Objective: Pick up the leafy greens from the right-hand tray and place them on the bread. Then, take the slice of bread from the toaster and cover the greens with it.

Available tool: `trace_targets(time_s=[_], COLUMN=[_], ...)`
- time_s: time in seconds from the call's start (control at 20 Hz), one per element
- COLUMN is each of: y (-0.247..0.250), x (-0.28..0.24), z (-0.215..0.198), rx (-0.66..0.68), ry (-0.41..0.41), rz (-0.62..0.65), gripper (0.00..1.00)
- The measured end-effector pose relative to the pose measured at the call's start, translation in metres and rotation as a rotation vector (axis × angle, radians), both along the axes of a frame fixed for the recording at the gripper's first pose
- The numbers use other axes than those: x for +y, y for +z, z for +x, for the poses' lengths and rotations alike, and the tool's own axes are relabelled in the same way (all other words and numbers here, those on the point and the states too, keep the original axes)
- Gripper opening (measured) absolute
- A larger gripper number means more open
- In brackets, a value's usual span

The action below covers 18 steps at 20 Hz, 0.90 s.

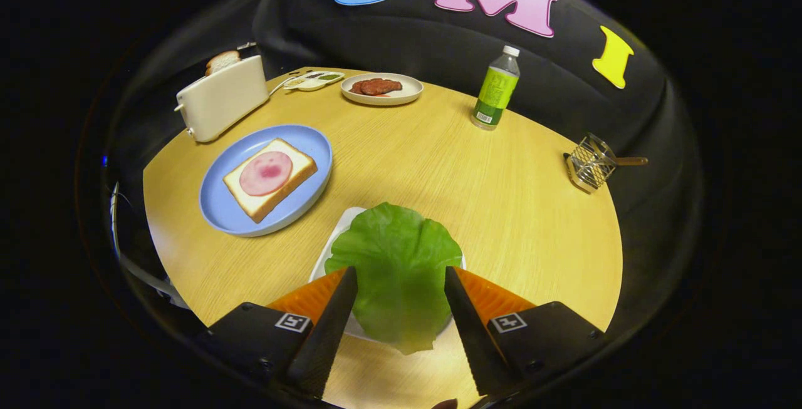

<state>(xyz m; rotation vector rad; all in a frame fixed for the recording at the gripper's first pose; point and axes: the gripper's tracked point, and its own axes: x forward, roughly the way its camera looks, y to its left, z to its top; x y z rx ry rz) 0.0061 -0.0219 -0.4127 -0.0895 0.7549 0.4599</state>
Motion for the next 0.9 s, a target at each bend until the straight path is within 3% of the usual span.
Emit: trace_targets(time_s=[0.45, 0.5, 0.6, 0.65, 0.75, 0.9], y=[-0.025, -0.024, -0.024, -0.023, -0.023, -0.013], x=[0.01, 0.008, 0.006, 0.007, 0.008, 0.009], z=[0.005, 0.005, 0.007, 0.007, 0.007, 0.007], rx=[0.131, 0.141, 0.142, 0.138, 0.133, 0.128], ry=[0.011, -0.009, -0.031, -0.025, -0.015, -0.017], rz=[0.06, 0.064, 0.067, 0.065, 0.042, 0.048], gripper=[0.62, 0.55, 0.32, 0.12, 0.06, 0.06])
